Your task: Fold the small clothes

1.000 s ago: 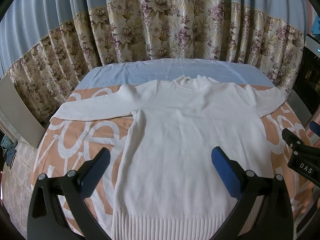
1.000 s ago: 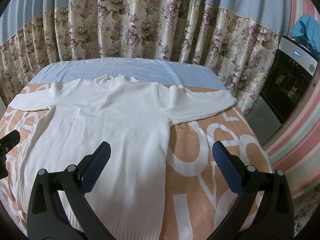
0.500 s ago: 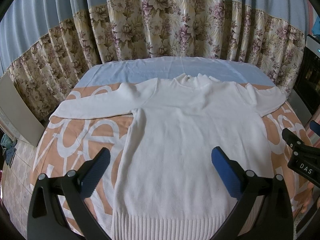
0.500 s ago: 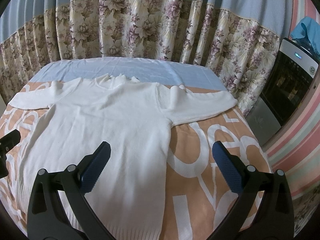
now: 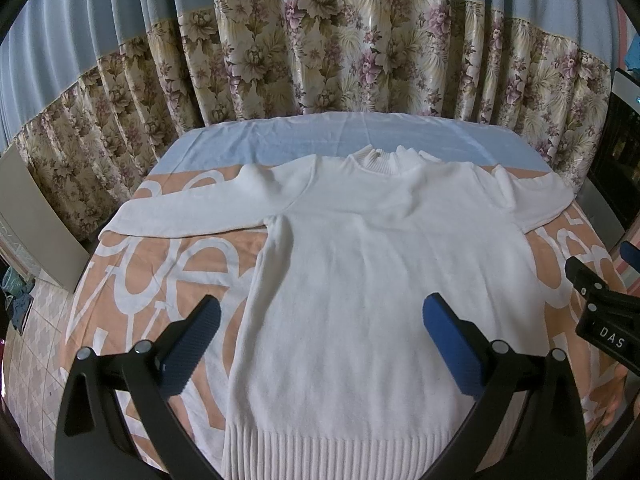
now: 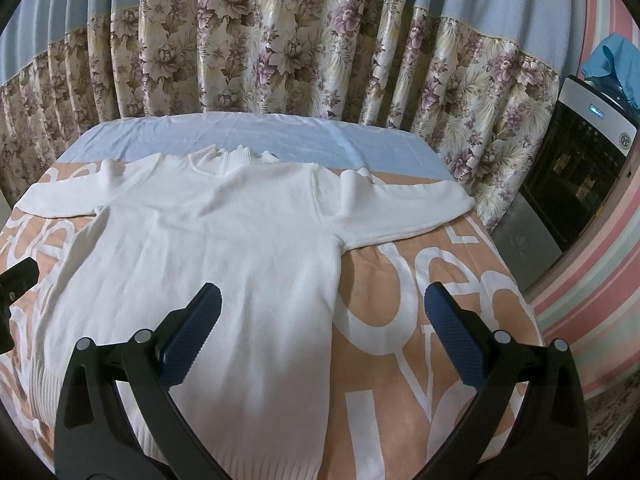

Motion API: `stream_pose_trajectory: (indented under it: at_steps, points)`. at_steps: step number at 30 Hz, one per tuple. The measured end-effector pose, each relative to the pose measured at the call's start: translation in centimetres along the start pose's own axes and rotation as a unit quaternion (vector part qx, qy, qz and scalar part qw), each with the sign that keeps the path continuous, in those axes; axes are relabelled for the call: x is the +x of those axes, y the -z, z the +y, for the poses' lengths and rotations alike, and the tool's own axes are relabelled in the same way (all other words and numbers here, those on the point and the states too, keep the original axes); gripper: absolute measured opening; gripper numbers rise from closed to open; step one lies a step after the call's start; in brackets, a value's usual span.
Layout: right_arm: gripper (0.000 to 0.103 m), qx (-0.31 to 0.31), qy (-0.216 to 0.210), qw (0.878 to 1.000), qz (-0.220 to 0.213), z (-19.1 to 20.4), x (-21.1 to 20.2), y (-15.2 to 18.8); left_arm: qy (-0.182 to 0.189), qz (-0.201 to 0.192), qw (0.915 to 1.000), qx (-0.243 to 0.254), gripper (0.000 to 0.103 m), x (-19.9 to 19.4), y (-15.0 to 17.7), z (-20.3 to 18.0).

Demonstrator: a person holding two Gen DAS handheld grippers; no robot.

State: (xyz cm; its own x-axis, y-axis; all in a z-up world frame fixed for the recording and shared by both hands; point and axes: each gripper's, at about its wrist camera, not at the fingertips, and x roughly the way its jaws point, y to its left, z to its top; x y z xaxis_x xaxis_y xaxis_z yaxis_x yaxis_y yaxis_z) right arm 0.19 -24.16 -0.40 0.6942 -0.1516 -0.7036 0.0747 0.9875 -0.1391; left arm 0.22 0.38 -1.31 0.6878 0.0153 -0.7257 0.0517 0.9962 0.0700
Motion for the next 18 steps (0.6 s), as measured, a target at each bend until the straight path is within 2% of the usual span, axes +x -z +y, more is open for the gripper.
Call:
stream_pose_trajectory:
  at_steps: [18]
  points:
    - [0.1,-0.001,0.002,1.0,0.002,0.05,0.37,0.56,0.0,0.002,1.0,0.0,0.101,0.05,0.2,0.06]
